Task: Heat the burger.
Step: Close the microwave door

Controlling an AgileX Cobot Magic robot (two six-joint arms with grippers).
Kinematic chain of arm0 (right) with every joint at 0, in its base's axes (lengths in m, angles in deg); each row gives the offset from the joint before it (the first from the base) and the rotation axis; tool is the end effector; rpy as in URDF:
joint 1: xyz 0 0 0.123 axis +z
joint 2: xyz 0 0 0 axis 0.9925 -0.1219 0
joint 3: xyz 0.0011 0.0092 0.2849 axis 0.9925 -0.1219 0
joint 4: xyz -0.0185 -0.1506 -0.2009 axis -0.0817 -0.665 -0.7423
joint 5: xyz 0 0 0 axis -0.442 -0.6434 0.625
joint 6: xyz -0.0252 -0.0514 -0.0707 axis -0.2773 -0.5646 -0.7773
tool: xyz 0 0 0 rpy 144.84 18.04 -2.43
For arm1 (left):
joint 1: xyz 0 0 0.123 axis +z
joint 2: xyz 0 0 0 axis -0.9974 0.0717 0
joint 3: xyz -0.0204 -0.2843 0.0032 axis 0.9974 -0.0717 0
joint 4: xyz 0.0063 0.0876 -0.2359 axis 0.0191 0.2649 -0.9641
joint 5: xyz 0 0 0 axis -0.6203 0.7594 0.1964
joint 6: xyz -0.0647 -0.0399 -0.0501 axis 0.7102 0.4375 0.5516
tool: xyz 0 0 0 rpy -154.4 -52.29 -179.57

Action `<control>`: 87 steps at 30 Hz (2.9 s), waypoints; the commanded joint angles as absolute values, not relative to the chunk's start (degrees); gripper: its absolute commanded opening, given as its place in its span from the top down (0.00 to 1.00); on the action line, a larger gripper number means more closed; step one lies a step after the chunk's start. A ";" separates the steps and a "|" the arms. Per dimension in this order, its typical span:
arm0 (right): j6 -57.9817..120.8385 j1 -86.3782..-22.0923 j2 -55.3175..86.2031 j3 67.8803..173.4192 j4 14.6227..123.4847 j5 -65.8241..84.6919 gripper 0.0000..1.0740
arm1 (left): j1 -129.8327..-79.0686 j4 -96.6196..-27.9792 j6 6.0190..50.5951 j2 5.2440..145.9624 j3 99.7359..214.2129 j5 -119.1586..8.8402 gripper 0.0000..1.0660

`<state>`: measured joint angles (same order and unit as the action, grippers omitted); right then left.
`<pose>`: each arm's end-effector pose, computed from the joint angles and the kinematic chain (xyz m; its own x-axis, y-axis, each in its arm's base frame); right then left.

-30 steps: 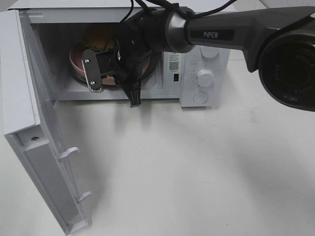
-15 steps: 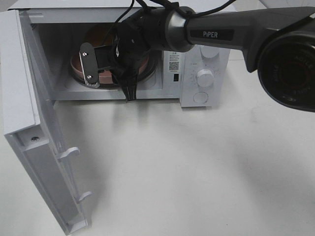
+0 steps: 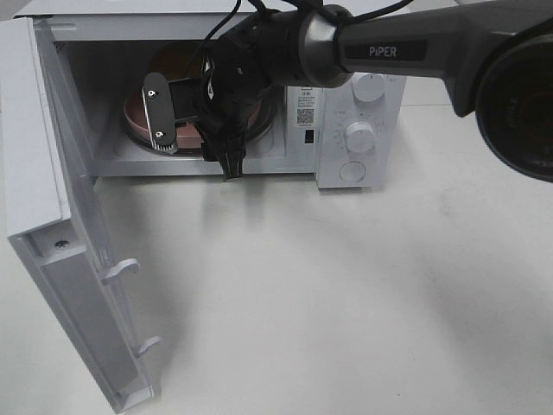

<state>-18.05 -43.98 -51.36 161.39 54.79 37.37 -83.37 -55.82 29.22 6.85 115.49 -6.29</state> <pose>0.4190 0.3277 0.1548 0.3065 -0.9293 -0.2058 -0.7381 -0.0955 -0.6679 -0.0053 -0.0115 0.2795 -0.4344 -0.0402 -0.8998 0.0574 0.9957 -0.0722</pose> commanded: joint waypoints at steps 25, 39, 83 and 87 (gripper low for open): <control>-10.31 -44.21 -32.57 133.25 53.07 19.20 0.26 | -83.31 -55.65 29.17 5.70 115.32 -6.86 0.08; -1.55 -44.21 -19.28 118.24 53.53 19.66 0.29 | -83.31 -55.65 29.17 5.70 115.32 -6.86 0.08; 42.97 -44.21 17.39 102.54 56.91 72.37 0.29 | -83.31 -55.71 29.17 5.70 115.32 -6.86 0.08; 42.97 -44.21 19.40 102.54 57.19 75.01 0.29 | -83.31 -55.71 29.17 5.70 115.32 -6.86 0.08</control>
<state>42.34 -43.98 18.36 102.72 56.79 73.18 -83.37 -55.82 29.22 6.85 115.49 -6.29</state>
